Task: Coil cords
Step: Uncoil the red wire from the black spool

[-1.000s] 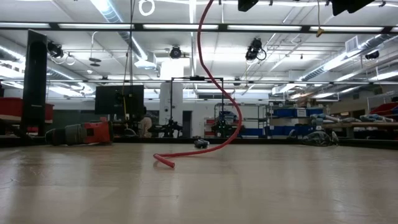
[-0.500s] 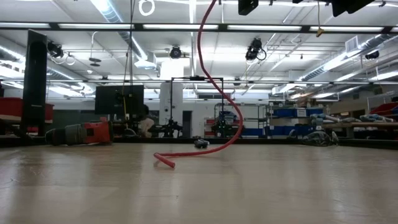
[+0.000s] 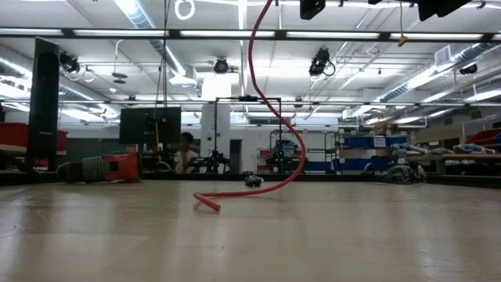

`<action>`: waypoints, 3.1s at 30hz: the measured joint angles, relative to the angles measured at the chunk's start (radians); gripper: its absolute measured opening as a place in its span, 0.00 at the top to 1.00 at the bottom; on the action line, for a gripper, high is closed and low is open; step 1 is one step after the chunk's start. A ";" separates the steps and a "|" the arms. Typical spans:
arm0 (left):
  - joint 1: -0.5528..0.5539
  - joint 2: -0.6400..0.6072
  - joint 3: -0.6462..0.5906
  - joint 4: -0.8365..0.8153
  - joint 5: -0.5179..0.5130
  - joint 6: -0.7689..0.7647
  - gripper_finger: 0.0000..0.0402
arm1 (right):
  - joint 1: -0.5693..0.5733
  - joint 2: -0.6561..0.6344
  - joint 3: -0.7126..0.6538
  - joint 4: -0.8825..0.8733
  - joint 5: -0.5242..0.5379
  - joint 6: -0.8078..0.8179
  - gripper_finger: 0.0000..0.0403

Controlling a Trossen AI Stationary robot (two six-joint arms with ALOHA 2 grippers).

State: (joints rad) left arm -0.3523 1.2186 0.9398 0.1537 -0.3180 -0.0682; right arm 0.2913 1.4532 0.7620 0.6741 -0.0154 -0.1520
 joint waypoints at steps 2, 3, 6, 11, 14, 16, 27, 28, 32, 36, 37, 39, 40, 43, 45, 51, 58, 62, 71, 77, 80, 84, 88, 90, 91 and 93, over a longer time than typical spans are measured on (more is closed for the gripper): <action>0.000 0.000 0.000 -0.004 0.009 -0.012 0.75 | 0.000 0.000 0.000 0.000 0.002 0.000 1.00; 0.000 0.000 0.000 -0.005 0.016 -0.014 0.75 | 0.000 0.000 0.000 0.000 0.009 0.000 1.00; 0.000 0.000 0.000 -0.016 0.017 -0.021 0.75 | -0.001 0.000 0.000 -0.013 0.021 0.000 1.00; -0.001 0.000 0.000 -0.017 0.029 -0.034 0.75 | -0.001 0.000 0.000 -0.020 0.024 0.000 1.00; -0.001 0.003 0.000 -0.026 0.034 -0.042 0.75 | -0.001 0.000 0.000 -0.020 0.027 0.000 1.00; -0.001 0.006 0.000 -0.041 0.035 -0.047 0.75 | -0.001 0.000 0.000 -0.020 0.027 0.000 1.00; -0.001 0.020 0.000 -0.068 0.025 -0.068 0.75 | -0.001 0.000 0.000 -0.020 0.042 0.000 1.00; -0.001 0.020 0.000 -0.068 0.024 -0.068 0.75 | 0.000 0.000 0.000 -0.020 0.042 0.000 1.00; -0.001 0.020 0.000 -0.071 0.003 -0.068 0.76 | 0.000 0.000 0.000 -0.020 0.042 0.000 1.00; -0.001 0.019 0.000 -0.071 -0.009 -0.067 0.78 | 0.000 0.000 0.000 -0.020 0.042 0.000 1.00; -0.001 0.019 0.000 -0.071 -0.010 -0.066 0.79 | -0.001 0.000 0.000 -0.020 0.042 0.000 1.00; 0.000 0.019 0.000 -0.071 -0.010 -0.063 0.81 | 0.000 0.000 0.000 -0.020 0.042 0.000 1.00; 0.000 0.019 0.000 -0.071 -0.010 -0.061 0.83 | 0.000 0.000 0.000 -0.019 0.042 0.000 1.00; 0.000 0.019 0.000 -0.071 -0.015 -0.039 0.88 | 0.000 0.000 0.000 -0.019 0.045 0.000 1.00; 0.000 0.019 0.000 -0.071 -0.015 -0.034 0.92 | -0.001 0.000 0.000 -0.019 0.045 0.000 1.00; 0.000 0.019 0.000 -0.071 -0.028 -0.014 0.99 | -0.001 0.000 0.000 -0.019 0.045 0.000 1.00; 0.012 0.024 0.000 -0.069 -0.029 -0.009 1.00 | -0.001 0.001 0.006 -0.023 0.045 0.000 1.00; 0.012 0.024 0.000 -0.066 -0.029 0.011 1.00 | 0.000 0.001 0.006 -0.024 0.044 0.000 1.00; 0.012 0.025 -0.001 -0.042 -0.028 0.042 1.00 | 0.005 0.001 0.009 -0.033 0.043 0.013 0.99; 0.012 0.024 -0.002 -0.031 -0.028 0.063 1.00 | 0.014 0.001 0.010 -0.041 0.045 0.024 0.96; 0.012 0.024 -0.002 -0.030 -0.029 0.068 1.00 | 0.014 0.001 0.010 -0.044 0.046 0.030 0.94; 0.012 0.008 -0.002 -0.054 -0.034 0.068 1.00 | 0.024 0.001 0.010 -0.052 0.040 0.055 0.91; 0.000 -0.012 -0.002 -0.150 -0.033 0.060 1.00 | 0.052 0.001 0.010 -0.038 0.071 0.049 0.86; -0.004 -0.026 -0.002 -0.180 -0.016 0.061 1.00 | 0.064 0.001 0.010 -0.031 0.084 0.046 0.83; -0.005 -0.034 -0.001 -0.195 0.003 0.066 1.00 | 0.070 0.001 0.010 -0.026 0.093 0.046 0.82; -0.010 -0.050 -0.001 -0.229 0.049 0.099 1.00 | 0.079 0.001 0.009 -0.013 0.102 0.043 0.79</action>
State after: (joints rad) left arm -0.3620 1.1684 0.9386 -0.0749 -0.2691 0.0309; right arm 0.3700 1.4540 0.7712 0.6613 0.0864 -0.1086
